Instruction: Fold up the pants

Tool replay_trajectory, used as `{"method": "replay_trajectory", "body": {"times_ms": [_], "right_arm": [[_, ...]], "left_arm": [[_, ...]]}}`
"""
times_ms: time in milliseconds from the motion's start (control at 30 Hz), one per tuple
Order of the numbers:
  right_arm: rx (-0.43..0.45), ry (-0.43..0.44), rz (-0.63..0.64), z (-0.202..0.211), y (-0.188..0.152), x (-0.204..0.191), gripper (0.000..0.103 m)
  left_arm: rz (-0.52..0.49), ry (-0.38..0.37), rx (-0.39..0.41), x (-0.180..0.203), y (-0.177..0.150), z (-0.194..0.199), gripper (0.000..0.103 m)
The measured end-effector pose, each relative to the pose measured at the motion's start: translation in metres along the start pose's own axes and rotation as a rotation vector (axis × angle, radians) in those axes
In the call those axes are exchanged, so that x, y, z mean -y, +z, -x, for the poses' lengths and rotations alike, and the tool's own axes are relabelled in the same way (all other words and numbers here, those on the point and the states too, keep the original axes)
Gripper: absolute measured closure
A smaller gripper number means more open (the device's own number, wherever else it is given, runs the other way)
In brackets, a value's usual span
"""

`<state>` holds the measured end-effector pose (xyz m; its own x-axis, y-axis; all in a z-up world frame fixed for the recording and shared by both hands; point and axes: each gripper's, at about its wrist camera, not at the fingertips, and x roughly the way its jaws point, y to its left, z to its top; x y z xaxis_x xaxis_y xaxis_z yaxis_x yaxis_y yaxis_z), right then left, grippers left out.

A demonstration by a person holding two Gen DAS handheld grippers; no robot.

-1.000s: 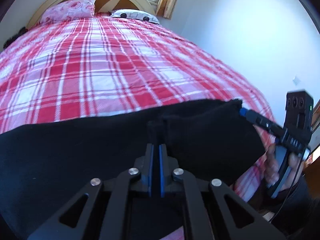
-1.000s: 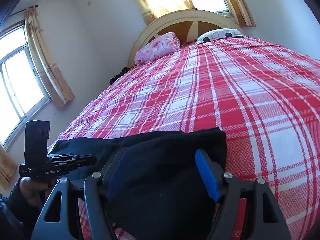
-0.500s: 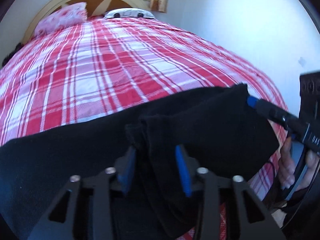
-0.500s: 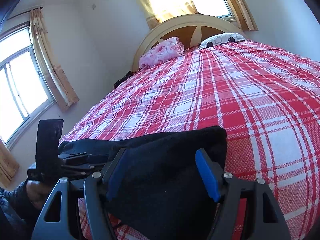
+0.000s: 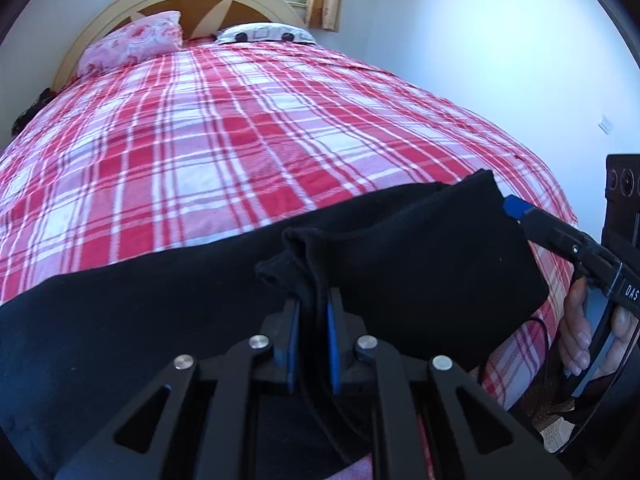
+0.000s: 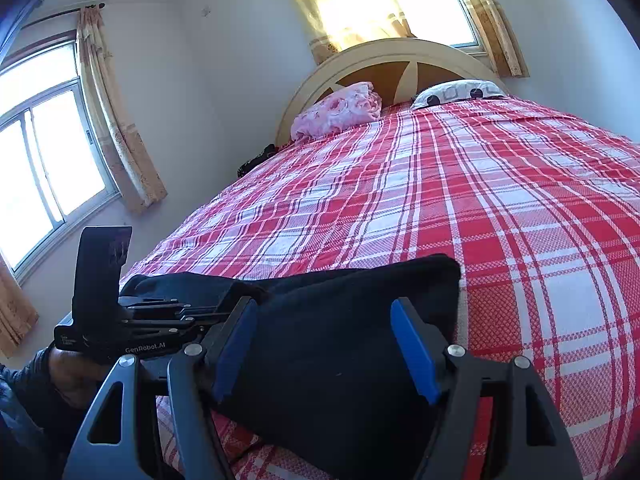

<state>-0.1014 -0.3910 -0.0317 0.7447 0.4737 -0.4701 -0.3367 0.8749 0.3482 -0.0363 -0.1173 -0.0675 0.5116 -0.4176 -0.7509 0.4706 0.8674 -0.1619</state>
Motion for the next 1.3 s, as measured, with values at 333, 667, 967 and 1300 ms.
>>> {"method": "replay_trajectory", "body": {"times_ms": [333,667,967,1300], "right_arm": [[-0.128,-0.024,-0.004,-0.029,-0.015,0.006,0.032],[-0.052,0.017,0.075,-0.003,-0.001,-0.040,0.032],[-0.121,0.198,0.189,-0.036,-0.011,-0.110,0.032],[-0.192,0.198,0.190,-0.061,-0.024,-0.127,0.032]], "left_arm": [[0.044,0.017,-0.014,-0.016,-0.005,-0.009,0.077],[0.057,0.359,0.076,-0.125,-0.035,0.090,0.025],[0.379,0.475,0.022,-0.278,-0.088,0.137,0.026],[0.390,0.292,0.042,-0.270,-0.089,0.124,0.083]]}}
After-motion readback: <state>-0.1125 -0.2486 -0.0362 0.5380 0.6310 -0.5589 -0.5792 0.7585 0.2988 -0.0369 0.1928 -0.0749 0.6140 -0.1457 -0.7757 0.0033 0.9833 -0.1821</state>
